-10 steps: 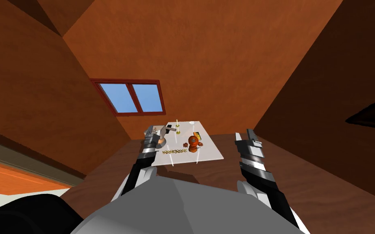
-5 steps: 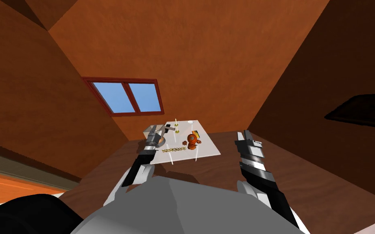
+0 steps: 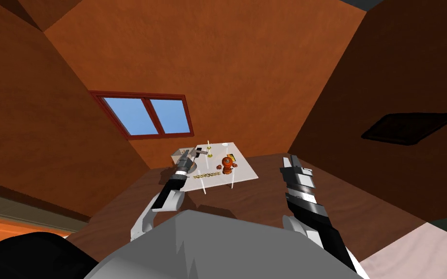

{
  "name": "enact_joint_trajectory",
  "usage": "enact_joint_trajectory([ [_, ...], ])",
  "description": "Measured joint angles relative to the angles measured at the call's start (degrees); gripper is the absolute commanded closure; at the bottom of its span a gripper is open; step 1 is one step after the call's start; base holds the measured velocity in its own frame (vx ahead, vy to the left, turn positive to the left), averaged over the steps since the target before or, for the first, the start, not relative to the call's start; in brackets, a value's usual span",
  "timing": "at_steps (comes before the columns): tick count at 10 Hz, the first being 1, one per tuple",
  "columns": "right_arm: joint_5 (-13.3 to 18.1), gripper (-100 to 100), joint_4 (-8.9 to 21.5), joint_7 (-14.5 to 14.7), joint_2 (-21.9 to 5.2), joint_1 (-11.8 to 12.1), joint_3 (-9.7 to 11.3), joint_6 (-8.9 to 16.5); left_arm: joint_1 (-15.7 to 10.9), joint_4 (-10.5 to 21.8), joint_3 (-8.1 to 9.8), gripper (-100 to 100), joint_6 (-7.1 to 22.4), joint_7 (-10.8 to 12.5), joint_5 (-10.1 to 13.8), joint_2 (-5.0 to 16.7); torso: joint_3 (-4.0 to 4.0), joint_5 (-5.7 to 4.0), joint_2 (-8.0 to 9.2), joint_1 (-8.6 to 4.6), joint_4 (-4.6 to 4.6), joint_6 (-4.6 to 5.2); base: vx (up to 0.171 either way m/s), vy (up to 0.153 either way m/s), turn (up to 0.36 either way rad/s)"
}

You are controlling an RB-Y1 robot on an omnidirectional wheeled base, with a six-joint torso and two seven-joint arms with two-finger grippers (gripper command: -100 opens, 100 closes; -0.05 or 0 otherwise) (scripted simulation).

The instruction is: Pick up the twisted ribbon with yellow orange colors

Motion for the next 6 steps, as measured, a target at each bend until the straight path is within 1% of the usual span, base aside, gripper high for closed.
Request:
enact_joint_trajectory([
  [1,0.00,0,0.00,0.00,0.00,0.00,0.00,0.00,-1.58,1.24,0.67,-100,1.82,0.68,0.38,0.39,0.01,0.00,0.01,0.01,0.00,0.01,-0.076,0.005,-0.041],
  [3,0.00,0,0.00,0.00,0.00,0.00,0.00,0.00,-2.57,2.19,1.24,-100,4.66,1.54,0.78,0.62,-0.01,-0.01,-0.02,-0.02,-0.01,0.00,-0.098,-0.010,-0.100],
  [4,0.00,0,0.00,0.00,0.00,0.00,0.00,0.00,-4.19,3.86,2.12,-100,6.45,2.44,1.35,1.26,0.03,-0.01,0.06,-0.02,0.01,0.00,-0.088,-0.002,-0.049],
  [5,0.00,0,0.00,0.00,0.00,0.00,0.00,0.00,-4.61,4.33,2.35,-100,7.77,2.90,1.50,1.25,0.02,0.00,0.02,-0.01,0.01,-0.02,-0.079,0.003,-0.091],
  [6,0.00,0,0.00,0.00,0.00,0.00,0.00,0.00,-5.64,5.94,2.80,-100,8.96,3.45,1.85,1.60,-0.01,0.00,-0.02,0.02,0.00,-0.01,-0.064,0.009,-0.049],
])
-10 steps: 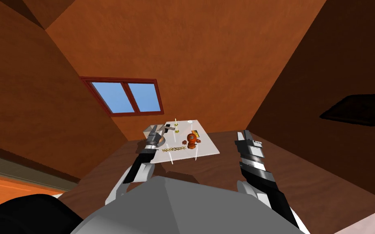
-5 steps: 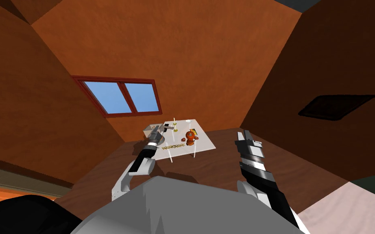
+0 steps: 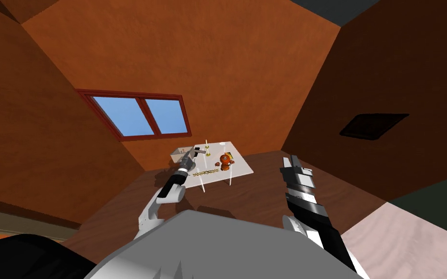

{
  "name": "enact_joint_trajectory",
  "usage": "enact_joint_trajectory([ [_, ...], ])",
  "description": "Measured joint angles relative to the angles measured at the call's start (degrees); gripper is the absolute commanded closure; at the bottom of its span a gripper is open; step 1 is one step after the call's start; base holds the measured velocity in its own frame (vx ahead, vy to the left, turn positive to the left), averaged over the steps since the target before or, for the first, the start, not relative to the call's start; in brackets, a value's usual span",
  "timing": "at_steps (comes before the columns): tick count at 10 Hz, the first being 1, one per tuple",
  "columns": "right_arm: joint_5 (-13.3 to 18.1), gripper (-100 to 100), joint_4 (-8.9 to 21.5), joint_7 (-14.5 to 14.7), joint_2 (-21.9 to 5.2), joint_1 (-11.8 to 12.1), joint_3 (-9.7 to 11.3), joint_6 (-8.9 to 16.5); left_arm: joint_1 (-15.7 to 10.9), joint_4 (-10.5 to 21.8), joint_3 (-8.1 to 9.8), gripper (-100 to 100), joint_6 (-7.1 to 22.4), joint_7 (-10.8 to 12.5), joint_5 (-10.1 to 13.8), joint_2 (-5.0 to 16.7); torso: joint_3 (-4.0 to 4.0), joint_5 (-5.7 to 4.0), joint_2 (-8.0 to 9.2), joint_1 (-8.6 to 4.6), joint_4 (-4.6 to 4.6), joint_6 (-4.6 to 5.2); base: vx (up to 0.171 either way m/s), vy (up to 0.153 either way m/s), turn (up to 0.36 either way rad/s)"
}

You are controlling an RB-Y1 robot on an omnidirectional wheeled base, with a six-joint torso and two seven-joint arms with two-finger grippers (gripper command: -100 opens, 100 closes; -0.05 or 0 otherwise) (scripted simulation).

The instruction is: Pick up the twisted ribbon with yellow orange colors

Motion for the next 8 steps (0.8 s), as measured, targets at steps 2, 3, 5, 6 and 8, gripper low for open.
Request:
enact_joint_trajectory([
  [2,0.00,0,0.00,0.00,0.00,0.00,0.00,0.00,-1.61,1.42,0.49,-100,2.47,0.58,0.12,-0.31,-0.04,0.01,-0.07,0.03,-0.01,0.00,-0.060,0.008,-0.075],
  [3,0.00,0,0.00,0.00,0.00,0.01,0.00,0.00,-2.08,1.58,0.69,-100,3.86,0.79,0.14,-0.49,-0.05,0.00,-0.10,0.00,-0.02,-0.02,-0.061,-0.004,-0.082],
  [5,0.00,0,0.00,0.00,0.00,0.00,0.00,0.00,-4.03,3.71,1.68,-100,7.37,1.91,0.67,-0.30,-0.02,-0.01,-0.04,-0.03,-0.01,0.00,-0.074,-0.003,-0.105],
  [6,0.00,0,0.00,0.00,0.00,0.01,0.00,0.00,-4.28,4.39,1.87,-100,8.49,2.33,0.87,-0.19,-0.03,0.00,-0.06,0.00,-0.01,-0.03,-0.057,0.005,-0.064],
  [8,0.00,0,0.00,0.00,0.00,0.00,0.00,0.00,-6.89,7.54,2.87,-100,11.84,3.29,1.23,0.11,-0.06,0.01,-0.10,0.05,-0.02,0.00,-0.050,0.013,-0.114],
])
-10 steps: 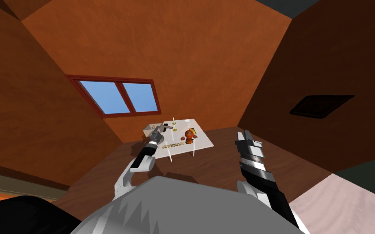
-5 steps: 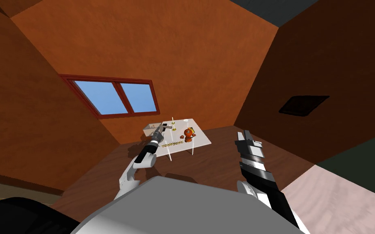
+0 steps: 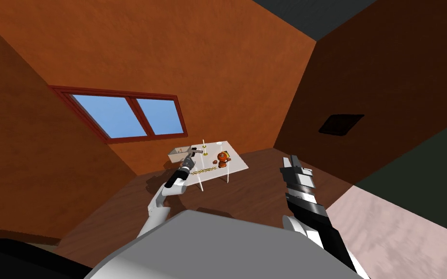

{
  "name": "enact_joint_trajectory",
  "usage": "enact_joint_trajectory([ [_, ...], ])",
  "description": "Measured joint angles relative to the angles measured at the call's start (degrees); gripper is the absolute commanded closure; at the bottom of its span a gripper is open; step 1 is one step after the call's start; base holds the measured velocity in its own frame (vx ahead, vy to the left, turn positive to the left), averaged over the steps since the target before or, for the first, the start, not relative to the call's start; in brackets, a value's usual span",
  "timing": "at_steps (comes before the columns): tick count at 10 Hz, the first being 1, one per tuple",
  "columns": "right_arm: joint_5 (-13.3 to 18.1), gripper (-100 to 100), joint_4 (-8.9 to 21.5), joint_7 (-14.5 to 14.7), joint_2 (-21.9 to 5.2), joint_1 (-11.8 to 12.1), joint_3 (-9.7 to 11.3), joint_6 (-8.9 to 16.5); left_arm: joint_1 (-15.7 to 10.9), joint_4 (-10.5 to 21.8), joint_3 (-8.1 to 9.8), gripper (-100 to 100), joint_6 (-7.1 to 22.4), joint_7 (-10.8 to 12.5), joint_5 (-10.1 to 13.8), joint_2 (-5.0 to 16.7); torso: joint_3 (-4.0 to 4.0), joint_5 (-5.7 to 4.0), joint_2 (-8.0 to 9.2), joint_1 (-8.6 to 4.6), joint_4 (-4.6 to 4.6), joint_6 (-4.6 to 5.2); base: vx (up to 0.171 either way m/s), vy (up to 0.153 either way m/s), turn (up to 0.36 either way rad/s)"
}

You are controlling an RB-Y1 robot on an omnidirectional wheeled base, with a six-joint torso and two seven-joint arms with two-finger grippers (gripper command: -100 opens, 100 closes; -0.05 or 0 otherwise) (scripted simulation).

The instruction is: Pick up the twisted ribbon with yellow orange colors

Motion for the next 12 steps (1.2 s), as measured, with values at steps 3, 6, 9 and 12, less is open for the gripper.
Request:
enact_joint_trajectory([
  [3,0.00,0,0.00,0.00,0.00,0.01,-0.01,0.00,-1.70,2.43,0.68,-100,4.11,0.86,0.08,-0.16,-0.06,0.00,-0.12,0.01,-0.02,-0.03,-0.026,0.014,-0.084],
  [6,0.00,0,0.00,0.00,0.00,0.01,0.00,0.00,-3.98,4.98,1.54,-100,8.86,1.55,-0.22,-0.53,-0.10,0.01,-0.18,0.02,-0.04,-0.01,-0.010,0.018,-0.063],
  [9,0.00,0,0.00,0.00,0.00,0.01,-0.01,0.00,-6.42,9.62,2.27,-100,12.42,2.26,0.02,-0.09,-0.14,0.02,-0.26,0.11,-0.05,-0.01,0.004,0.033,-0.101],
  [12,0.00,0,0.00,0.00,0.00,0.02,-0.01,0.00,-7.77,12.63,2.71,-100,16.28,2.62,-0.30,-0.47,-0.18,0.02,-0.31,0.09,-0.07,-0.04,0.023,0.034,-0.085],
])
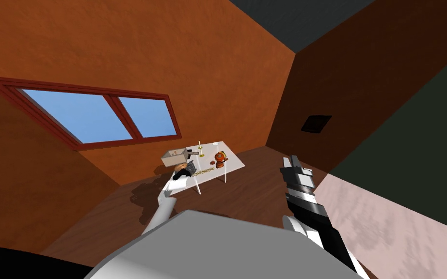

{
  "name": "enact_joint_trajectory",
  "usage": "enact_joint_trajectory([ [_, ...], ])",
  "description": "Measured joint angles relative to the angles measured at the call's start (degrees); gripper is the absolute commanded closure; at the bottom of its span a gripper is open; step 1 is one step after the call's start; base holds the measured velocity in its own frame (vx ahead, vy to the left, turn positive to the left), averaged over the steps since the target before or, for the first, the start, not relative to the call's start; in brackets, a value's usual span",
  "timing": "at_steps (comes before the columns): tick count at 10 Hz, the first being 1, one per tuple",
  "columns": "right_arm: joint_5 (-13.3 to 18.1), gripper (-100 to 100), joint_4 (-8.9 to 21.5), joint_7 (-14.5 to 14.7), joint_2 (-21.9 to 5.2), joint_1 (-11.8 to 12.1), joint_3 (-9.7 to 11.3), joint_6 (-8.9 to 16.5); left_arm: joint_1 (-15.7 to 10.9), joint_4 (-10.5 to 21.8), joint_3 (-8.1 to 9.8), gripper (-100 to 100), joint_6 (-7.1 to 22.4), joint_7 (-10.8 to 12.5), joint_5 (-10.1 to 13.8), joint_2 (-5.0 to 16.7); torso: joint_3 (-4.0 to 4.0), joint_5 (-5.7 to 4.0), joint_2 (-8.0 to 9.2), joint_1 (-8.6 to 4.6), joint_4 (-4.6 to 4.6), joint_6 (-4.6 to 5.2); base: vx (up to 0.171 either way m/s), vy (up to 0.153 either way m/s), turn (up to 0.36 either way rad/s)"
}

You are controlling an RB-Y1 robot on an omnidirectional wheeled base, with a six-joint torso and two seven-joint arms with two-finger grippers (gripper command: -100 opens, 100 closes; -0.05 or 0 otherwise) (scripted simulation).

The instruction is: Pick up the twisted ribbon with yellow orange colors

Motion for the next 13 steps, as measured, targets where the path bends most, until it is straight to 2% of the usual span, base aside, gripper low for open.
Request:
enact_joint_trajectory([
  [7,0.00,0,0.00,0.00,0.00,0.01,0.00,0.00,-4.26,7.92,1.09,-100,9.75,0.50,-1.81,-1.40,-0.06,0.01,-0.10,0.06,-0.03,-0.02,0.035,0.046,-0.079],
  [8,0.00,0,0.00,0.00,0.00,0.00,0.00,0.00,-5.31,10.76,1.23,-100,10.48,0.44,-1.95,-1.42,-0.06,0.02,-0.09,0.09,-0.02,0.00,0.033,0.047,-0.053],
  [10,0.00,0,0.00,0.00,0.00,0.00,0.00,0.00,-6.01,12.05,1.44,-100,13.06,0.47,-2.42,-1.75,-0.04,0.01,-0.08,0.06,-0.02,0.00,0.049,0.058,-0.115],
  [11,0.00,0,0.00,0.00,0.00,0.00,0.00,0.00,-7.12,14.67,1.62,-100,14.24,0.43,-2.79,-1.88,-0.08,0.02,-0.15,0.09,-0.03,0.01,0.056,0.056,-0.051],
  [13,0.00,0,0.00,0.00,0.00,0.01,0.00,0.00,-7.43,15.93,1.78,-100,17.08,0.33,-3.13,-2.18,-0.08,0.02,-0.14,0.08,-0.03,-0.01,0.059,0.068,-0.104],
])
